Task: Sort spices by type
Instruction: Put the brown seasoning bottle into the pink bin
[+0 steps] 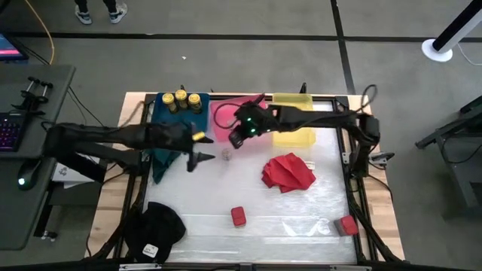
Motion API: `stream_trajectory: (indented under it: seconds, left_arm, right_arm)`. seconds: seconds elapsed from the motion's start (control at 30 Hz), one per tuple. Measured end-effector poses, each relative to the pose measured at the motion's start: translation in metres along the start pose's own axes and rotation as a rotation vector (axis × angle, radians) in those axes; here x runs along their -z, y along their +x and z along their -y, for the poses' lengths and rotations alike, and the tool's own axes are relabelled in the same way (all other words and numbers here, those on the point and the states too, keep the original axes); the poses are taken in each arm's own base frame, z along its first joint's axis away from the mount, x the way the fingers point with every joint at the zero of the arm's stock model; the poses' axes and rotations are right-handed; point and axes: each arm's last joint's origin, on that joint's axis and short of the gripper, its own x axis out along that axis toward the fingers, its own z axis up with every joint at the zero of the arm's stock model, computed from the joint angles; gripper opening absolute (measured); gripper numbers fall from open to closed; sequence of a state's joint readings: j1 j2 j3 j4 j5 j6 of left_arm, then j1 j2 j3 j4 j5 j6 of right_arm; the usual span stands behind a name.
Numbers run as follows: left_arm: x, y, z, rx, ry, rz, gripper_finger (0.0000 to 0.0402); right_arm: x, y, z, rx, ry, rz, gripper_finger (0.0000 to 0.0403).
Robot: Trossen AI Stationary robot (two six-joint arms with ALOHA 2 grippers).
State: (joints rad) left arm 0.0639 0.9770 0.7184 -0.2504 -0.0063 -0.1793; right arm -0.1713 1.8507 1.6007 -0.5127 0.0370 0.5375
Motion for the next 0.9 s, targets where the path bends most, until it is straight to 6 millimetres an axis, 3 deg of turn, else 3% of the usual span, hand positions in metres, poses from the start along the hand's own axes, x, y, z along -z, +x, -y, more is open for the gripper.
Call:
stream_trajectory:
  seconds: [0.2,0.4,0.6,0.9]
  left_arm:
    - [0.017,0.054,0.007,-0.113,0.192,-0.204,0.0294]
    - [0.029,0.091,0.005,-0.232,0.219,-0.321,0.0294]
    - [0.042,0.116,0.001,-0.286,0.223,-0.352,0.0294]
    - [0.059,0.141,-0.002,-0.346,0.145,-0.361,0.0294]
  right_arm:
    - [-0.005,-0.065,0.009,0.181,-0.018,0.032,0.0000]
    - [-0.002,-0.120,0.018,0.331,0.029,0.091,0.0000]
    - [0.001,-0.141,0.022,0.399,0.061,0.130,0.0000]
    - [0.007,-0.136,0.021,0.403,0.060,0.106,0.0000]
